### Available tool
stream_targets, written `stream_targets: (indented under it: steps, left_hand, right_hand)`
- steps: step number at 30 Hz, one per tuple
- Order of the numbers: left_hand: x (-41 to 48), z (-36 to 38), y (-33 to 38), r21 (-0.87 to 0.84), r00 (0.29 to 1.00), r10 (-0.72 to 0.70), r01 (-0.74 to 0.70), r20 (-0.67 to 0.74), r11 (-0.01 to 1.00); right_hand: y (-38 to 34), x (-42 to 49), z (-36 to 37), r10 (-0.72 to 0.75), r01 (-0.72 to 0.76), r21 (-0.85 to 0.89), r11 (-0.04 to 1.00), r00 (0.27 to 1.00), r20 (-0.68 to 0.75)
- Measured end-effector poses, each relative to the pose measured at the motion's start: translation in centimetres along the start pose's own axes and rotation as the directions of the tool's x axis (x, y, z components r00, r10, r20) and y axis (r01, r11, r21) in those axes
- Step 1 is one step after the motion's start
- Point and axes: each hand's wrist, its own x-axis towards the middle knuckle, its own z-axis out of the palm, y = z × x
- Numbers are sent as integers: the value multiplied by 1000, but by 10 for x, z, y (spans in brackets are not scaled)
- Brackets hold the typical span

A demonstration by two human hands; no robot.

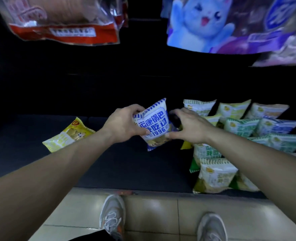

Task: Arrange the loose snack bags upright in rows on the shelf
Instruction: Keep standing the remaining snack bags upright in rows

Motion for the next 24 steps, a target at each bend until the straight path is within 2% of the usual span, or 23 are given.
stream_targets:
  steps: [3, 6, 10, 15, 18, 21, 24]
  left_hand:
    - [25, 14, 12, 204, 1000, -9, 4, 23, 979]
    - [57, 29, 11, 338, 999, -42, 31, 27, 941]
    - [101, 51, 7, 372, 995, -95, 73, 41, 925]
    - [141, 84, -1, 411, 991, -114, 76, 69, 909]
    - [152, 99, -3, 449, 988, -148, 117, 36, 886]
    - [157, 106, -5, 542, 996, -86, 84, -21, 836]
    - [154, 106, -7, 562, 995, -47, 87, -84, 823]
  right_hand:
    - [36, -14, -7, 118, -113, 49, 992, 988, -97]
    - [66, -24, -8, 195, -193, 27, 981, 973, -124]
    - [88, -25, -1, 259, -259, 21, 966, 961, -94]
    - [104, -17, 7, 268, -265, 41, 963, 958, -99]
    - [108, -11, 8, 277, -272, 58, 961, 955, -109]
    - [108, -5, 10, 265, -255, 89, 963, 957, -121]
    - [103, -2, 13, 242, -231, 92, 969, 960, -143]
